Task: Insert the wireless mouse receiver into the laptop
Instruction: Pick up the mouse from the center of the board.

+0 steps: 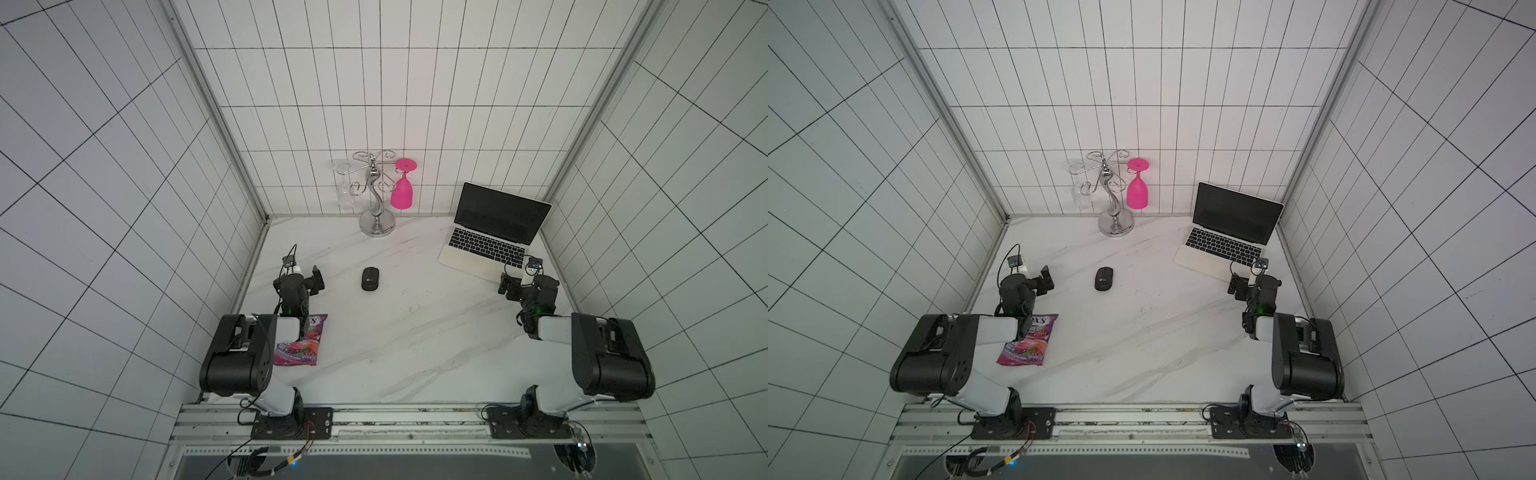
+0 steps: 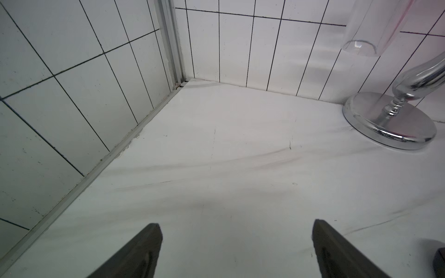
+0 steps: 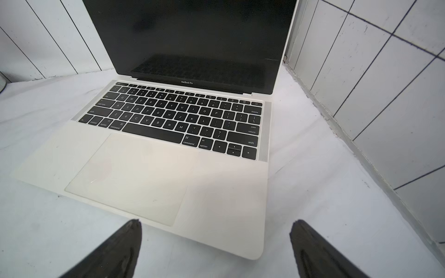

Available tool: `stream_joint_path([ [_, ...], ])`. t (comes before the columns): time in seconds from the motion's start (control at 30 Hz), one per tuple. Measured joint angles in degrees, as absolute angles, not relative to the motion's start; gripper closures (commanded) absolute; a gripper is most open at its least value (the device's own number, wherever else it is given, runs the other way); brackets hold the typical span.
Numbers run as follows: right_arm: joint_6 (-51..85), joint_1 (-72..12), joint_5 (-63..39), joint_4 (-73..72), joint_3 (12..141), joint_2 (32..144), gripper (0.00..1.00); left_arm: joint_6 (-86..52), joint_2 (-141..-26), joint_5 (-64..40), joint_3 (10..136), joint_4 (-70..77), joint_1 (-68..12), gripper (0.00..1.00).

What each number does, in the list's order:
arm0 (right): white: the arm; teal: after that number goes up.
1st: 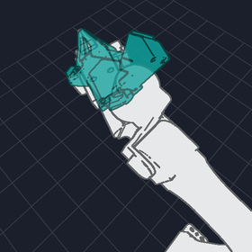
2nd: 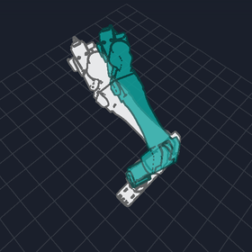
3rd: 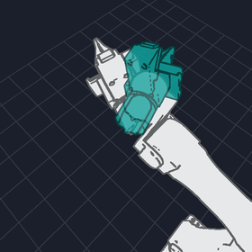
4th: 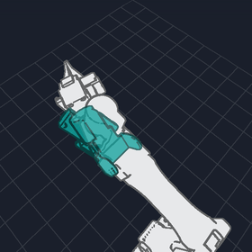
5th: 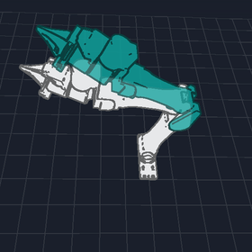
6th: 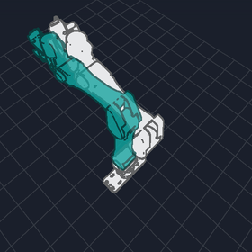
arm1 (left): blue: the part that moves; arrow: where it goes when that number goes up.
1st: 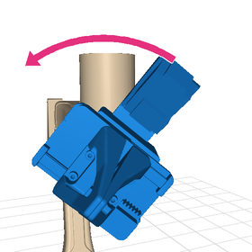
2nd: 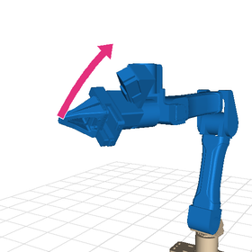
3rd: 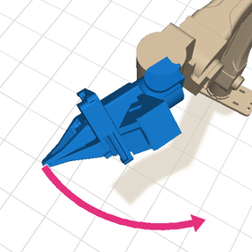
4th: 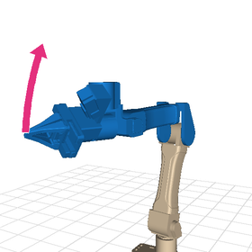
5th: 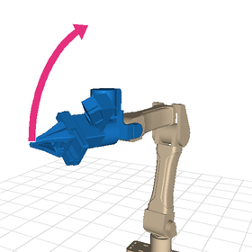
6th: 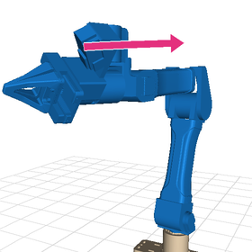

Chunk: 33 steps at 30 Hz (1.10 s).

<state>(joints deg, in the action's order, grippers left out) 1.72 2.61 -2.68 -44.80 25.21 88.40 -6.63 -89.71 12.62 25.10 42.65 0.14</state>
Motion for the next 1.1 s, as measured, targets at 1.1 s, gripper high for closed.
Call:
stream_joint_path([
  [1.1,17.3,-23.8,-13.5,-8.1,29.3,62.5,0.01,-13.6,-92.2,17.5,61.1,-11.9,-30.6,0.02],
])
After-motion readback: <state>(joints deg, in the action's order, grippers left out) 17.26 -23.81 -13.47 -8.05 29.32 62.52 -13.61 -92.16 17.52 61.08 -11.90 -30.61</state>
